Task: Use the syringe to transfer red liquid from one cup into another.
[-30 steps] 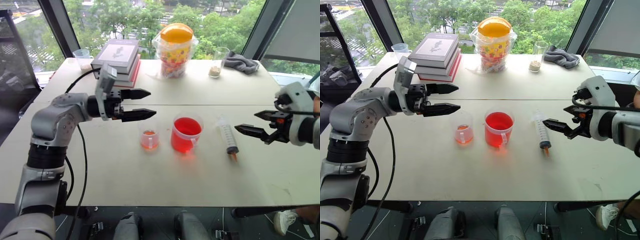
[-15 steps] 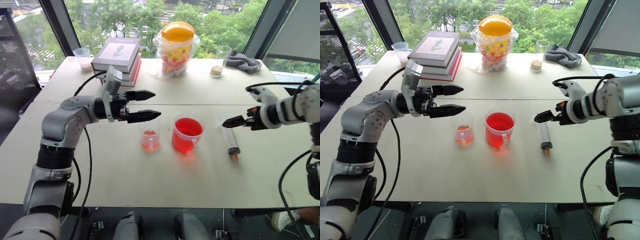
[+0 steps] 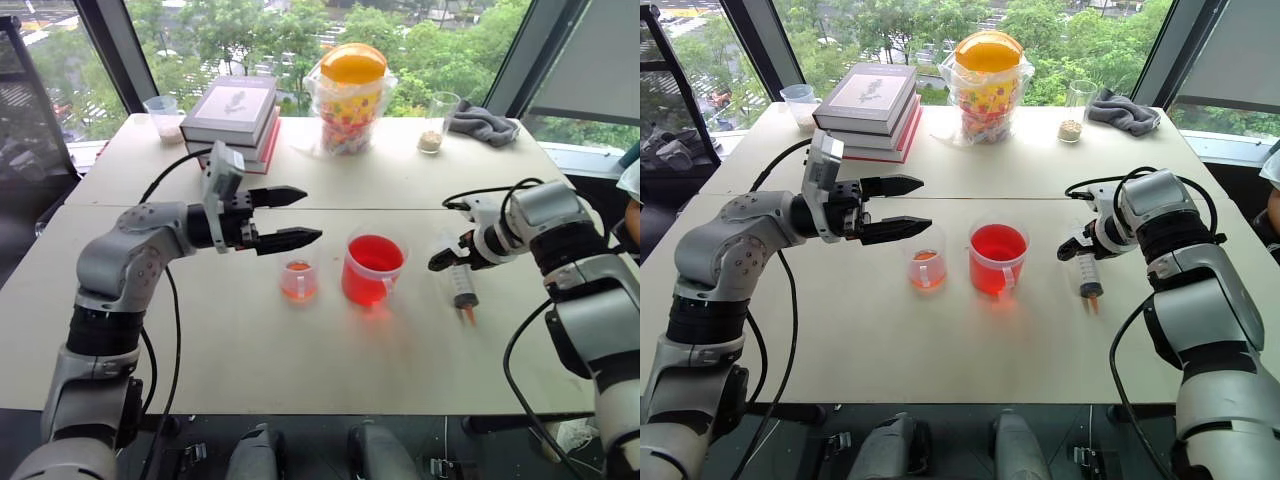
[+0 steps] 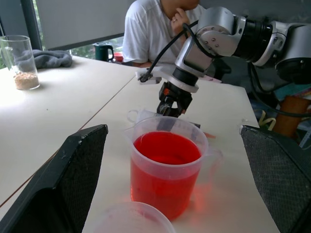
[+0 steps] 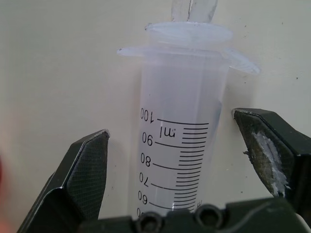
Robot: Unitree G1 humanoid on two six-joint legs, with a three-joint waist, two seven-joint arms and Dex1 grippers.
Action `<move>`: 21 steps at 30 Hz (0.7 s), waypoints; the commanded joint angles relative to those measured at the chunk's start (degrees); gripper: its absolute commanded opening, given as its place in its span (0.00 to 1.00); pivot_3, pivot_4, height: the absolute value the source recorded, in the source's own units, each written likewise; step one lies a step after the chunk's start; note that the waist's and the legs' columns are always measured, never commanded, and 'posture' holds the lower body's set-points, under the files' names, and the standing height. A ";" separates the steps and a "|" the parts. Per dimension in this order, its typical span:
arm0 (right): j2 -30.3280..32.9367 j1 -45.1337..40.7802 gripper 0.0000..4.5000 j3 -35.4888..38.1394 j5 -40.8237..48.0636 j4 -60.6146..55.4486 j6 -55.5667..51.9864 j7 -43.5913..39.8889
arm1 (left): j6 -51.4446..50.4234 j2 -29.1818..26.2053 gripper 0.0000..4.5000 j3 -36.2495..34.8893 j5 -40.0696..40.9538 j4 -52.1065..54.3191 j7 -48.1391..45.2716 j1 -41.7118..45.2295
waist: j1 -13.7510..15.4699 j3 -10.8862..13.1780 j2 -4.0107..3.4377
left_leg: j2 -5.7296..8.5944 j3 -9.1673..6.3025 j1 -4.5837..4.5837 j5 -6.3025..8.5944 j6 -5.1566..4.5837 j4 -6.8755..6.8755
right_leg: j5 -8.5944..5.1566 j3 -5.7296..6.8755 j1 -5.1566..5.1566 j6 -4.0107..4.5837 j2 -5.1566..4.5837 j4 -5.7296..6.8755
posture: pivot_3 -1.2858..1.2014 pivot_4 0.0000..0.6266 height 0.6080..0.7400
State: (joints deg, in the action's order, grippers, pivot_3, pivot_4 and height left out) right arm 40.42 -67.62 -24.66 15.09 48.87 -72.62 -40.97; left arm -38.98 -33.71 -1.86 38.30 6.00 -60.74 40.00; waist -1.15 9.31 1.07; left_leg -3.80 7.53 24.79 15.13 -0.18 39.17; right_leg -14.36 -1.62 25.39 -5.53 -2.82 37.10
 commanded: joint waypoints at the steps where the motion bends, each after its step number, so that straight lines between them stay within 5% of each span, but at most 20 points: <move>1: -1.54 -0.96 0.80 -1.81 -4.36 3.07 3.15 -3.40 | 0.05 -0.78 1.00 -2.10 1.25 2.60 0.76 -0.25 | -0.09 0.00 0.00 | 0.00 0.00 -0.04 0.00 0.01 0.00 | 0.00 0.00 -0.03 0.01 0.00 0.00 | 0.52 0.24 1.00; 6: -2.46 -0.35 0.31 -2.85 -7.98 2.73 3.22 -7.63 | 0.07 -0.59 1.00 -2.07 1.34 2.70 1.21 -0.24 | -0.17 0.00 0.00 | -0.02 -0.01 -0.20 -0.01 0.02 -0.02 | 0.00 0.00 -0.12 0.01 0.03 0.09 | 0.52 0.24 1.00; 13: 1.20 0.46 0.31 8.10 -7.92 -7.26 1.75 -3.02 | 1.16 0.33 1.00 -0.85 0.68 0.37 0.05 1.49 | 0.08 0.01 -0.02 | -0.03 0.00 -0.22 -0.01 0.03 -0.10 | 0.00 0.00 -0.08 0.00 0.04 0.14 | 0.52 0.24 1.00; 21: -3.89 10.78 0.31 42.02 4.91 -49.03 8.31 6.97 | 2.61 1.34 1.00 1.03 -0.36 -4.50 -3.58 5.50 | 0.43 0.03 -0.06 | -0.03 -0.05 -0.07 -0.02 0.04 -0.14 | 0.00 0.10 0.01 -0.03 0.03 0.10 | 0.52 0.24 1.00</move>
State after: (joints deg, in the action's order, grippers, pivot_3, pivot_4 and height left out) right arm 38.01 -57.66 11.93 16.58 7.89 -65.99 -35.51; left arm -37.76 -32.29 -0.74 37.96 1.53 -63.07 43.36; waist -0.72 9.34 1.01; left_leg -3.84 7.48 24.72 15.11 -0.13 39.02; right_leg -14.36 -1.52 25.40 -5.55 -2.79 37.20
